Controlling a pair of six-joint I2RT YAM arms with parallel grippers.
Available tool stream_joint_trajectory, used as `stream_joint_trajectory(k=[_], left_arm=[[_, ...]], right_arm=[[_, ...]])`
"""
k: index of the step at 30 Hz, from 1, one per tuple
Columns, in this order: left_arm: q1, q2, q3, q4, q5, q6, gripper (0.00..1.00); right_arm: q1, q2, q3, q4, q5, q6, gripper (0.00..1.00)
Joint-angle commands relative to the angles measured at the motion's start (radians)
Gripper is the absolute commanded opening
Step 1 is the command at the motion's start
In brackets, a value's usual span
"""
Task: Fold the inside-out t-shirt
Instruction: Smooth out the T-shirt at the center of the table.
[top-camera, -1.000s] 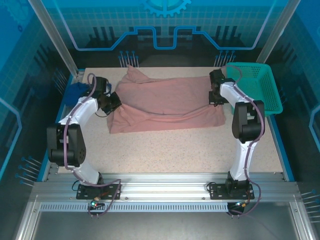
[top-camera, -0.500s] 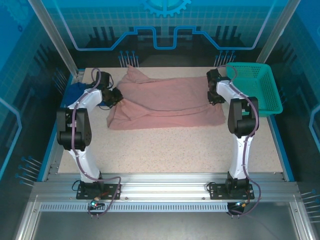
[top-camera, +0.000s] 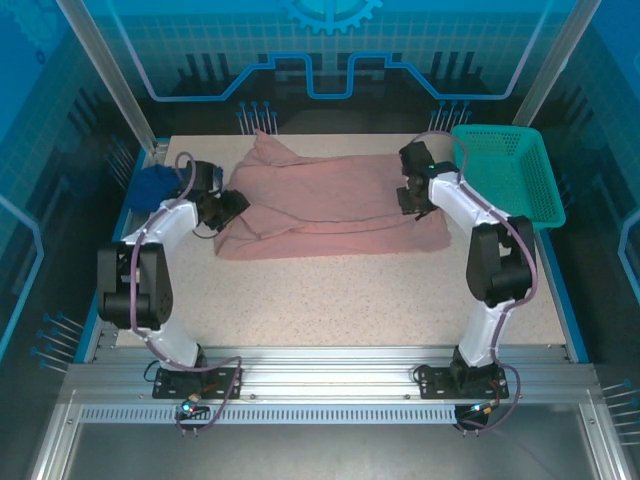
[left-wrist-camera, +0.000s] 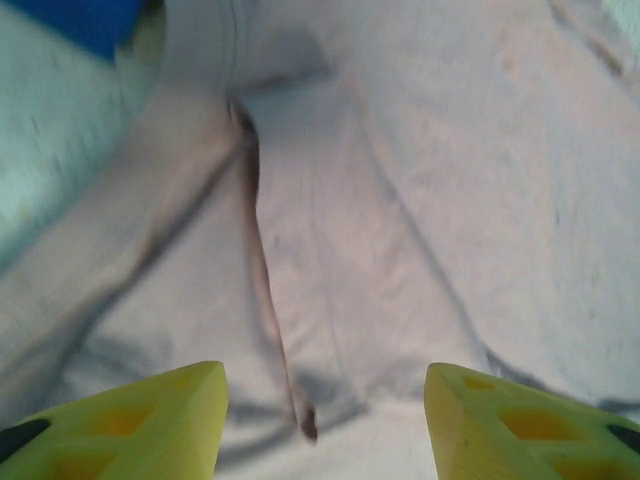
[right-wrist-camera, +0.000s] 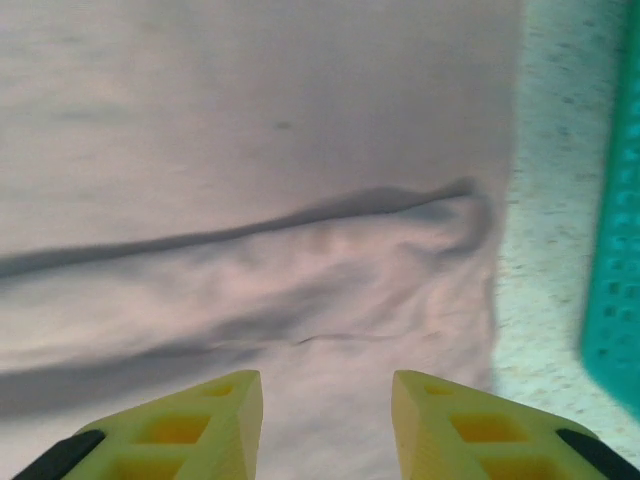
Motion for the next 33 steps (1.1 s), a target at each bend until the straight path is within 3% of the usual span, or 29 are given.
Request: stream_joint_trajectory(k=[1,10,18,33], left_arm=[[-0.059,-0.027,-0.053,0.022,0.044,-0.005,0.56],[-0.118,0.053,-0.041,0.012,0.004,0.023,0.57],[-0.128,0.135,0.000,0.019,0.011,0.030,0.48],[-0.128,0.228,0.088,0.014,0.028,0.056,0.05]], right_arm=[[0.024,-0.026,-0.041,0.026,-0.114,0.033,0.40],[0.031,-0.014,-0.043,0.030,-0.144,0.048,0.40],[0.030,-0.022,-0.056,0.031,-0.124,0.042,0.40],[0.026,-0.025,-0.073,0.034,-0.096,0.035,0.40]])
